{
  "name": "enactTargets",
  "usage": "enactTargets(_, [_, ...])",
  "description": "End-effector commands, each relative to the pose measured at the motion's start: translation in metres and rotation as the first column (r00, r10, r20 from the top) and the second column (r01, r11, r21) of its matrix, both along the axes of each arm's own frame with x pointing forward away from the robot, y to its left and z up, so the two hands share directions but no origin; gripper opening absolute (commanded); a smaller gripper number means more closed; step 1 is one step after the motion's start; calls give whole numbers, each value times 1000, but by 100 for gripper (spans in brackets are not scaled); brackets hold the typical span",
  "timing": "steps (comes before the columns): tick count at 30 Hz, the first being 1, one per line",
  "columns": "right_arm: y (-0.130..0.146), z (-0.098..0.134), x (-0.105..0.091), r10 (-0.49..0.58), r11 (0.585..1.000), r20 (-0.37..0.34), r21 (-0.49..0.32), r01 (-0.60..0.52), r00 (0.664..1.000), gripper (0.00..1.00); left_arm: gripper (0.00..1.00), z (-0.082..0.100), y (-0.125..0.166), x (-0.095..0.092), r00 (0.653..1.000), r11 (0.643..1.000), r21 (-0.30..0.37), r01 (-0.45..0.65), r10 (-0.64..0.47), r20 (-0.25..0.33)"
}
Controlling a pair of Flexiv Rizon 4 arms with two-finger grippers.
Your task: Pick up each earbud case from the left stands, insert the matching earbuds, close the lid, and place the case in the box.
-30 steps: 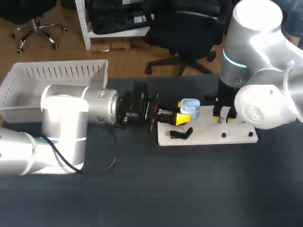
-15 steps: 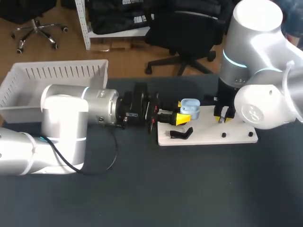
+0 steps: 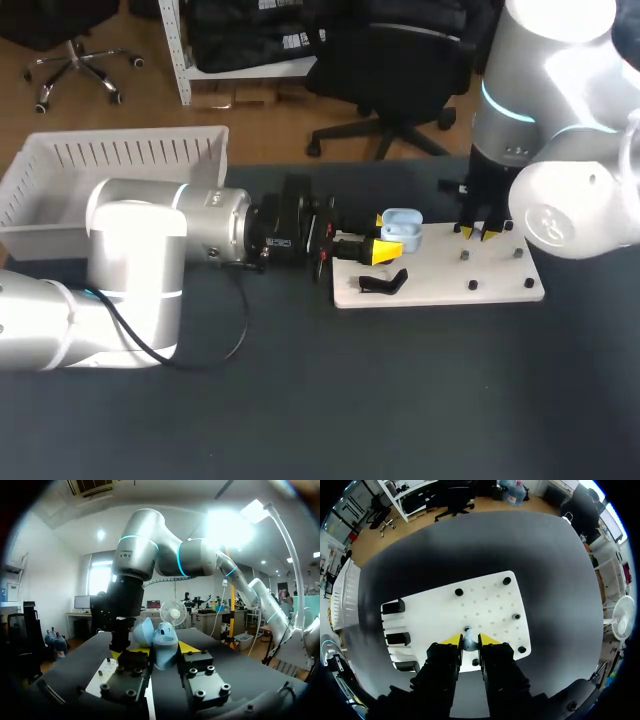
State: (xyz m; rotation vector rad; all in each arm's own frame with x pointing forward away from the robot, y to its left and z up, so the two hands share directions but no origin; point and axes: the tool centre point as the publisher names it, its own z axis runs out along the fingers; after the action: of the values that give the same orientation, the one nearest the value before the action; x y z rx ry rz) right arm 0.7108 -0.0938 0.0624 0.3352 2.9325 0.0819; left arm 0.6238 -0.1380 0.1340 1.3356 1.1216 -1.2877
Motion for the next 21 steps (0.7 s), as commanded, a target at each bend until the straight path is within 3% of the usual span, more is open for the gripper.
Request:
enactTargets(1, [-13, 30, -23, -30, 1000, 34, -2, 30, 999, 0, 0, -1, -1, 1, 1000, 1000, -1, 0, 0, 0])
enactTargets(6, [-26, 67, -34, -86, 996, 15, 14, 86, 996, 0, 0, -1, -1, 1, 1000, 1000, -1, 0, 0, 0])
enactTargets(11, [-27, 114, -43, -116, 993, 55, 30, 115, 992, 0, 0, -1, -1, 1, 1000, 1000, -1, 0, 0, 0])
enactTargets(16, [-11, 142, -54, -48, 999, 10, -2, 48, 999, 0, 0, -1, -1, 1, 1000, 1000, -1, 0, 0, 0])
enactTargets(21, [27, 160, -74, 17, 1000, 8, 10, -17, 1000, 0, 0, -1, -1, 1, 1000, 1000, -1, 0, 0, 0])
